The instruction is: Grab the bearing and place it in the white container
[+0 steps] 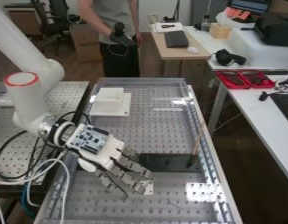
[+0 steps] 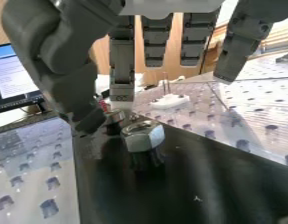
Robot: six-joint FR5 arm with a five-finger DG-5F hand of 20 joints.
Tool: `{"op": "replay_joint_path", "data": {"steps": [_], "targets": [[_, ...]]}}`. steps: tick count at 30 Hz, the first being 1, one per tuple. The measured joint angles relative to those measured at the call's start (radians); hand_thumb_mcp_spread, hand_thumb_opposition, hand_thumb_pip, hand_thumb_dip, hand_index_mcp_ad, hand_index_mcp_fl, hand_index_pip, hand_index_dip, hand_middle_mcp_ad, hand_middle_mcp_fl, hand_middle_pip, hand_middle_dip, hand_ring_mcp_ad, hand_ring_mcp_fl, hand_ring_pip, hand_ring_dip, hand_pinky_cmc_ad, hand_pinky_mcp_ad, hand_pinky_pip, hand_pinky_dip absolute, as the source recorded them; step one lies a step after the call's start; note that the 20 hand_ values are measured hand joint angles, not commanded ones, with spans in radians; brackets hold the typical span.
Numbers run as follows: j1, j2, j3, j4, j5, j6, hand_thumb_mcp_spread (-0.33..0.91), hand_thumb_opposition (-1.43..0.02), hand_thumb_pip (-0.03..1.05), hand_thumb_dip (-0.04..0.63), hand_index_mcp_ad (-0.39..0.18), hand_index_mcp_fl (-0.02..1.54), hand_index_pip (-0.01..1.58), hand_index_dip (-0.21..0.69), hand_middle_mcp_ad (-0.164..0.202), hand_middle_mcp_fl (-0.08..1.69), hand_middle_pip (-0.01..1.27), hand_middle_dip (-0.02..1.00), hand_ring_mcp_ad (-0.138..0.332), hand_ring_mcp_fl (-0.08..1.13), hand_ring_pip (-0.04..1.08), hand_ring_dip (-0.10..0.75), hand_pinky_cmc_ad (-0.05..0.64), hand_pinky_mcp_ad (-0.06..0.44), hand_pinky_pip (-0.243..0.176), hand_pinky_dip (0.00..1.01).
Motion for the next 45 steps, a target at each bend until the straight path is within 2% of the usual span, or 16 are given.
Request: {"op": "replay_joint_path", "data": {"steps": [13, 19, 23, 26, 29, 45], "targets": [[0.002, -0.008, -0.002, 0.013, 0.008, -0.012, 0.34, -0.81, 0.79, 0.253, -0.084, 0.04, 1.48, 0.122, 0.044, 0.01, 0.13, 0.23, 0.145, 0.00, 0.16, 0.108, 0.379, 0.312, -0.108, 0.51], [0.003, -0.009, -0.007, 0.037, 0.017, -0.033, 0.34, -0.81, 0.79, 0.251, -0.066, 0.04, 1.49, 0.122, 0.044, 0.01, 0.13, 0.23, 0.145, 0.00, 0.16, 0.108, 0.379, 0.312, -0.105, 0.51], [0.005, -0.010, -0.011, 0.058, 0.020, -0.043, 0.34, -0.81, 0.76, 0.253, -0.066, 0.11, 1.52, 0.112, 0.044, 0.01, 0.13, 0.23, 0.145, 0.00, 0.16, 0.108, 0.382, 0.312, -0.108, 0.51], [0.005, -0.012, -0.009, 0.060, 0.021, -0.043, 0.34, -0.81, 0.75, 0.253, -0.065, 0.14, 1.52, 0.108, 0.044, 0.01, 0.13, 0.23, 0.145, 0.00, 0.16, 0.108, 0.379, 0.314, -0.105, 0.51], [0.004, -0.014, -0.007, 0.058, 0.017, -0.038, 0.34, -0.81, 0.75, 0.253, -0.065, 0.15, 1.52, 0.108, 0.044, 0.03, 0.13, 0.23, 0.145, 0.00, 0.16, 0.108, 0.379, 0.293, -0.108, 0.51], [-0.002, -0.011, -0.008, 0.050, 0.004, -0.034, 0.34, -0.81, 0.75, 0.251, -0.065, 0.15, 1.51, 0.101, 0.044, 0.04, 0.13, 0.23, 0.145, 0.00, 0.16, 0.108, 0.380, 0.293, -0.108, 0.51]]}}
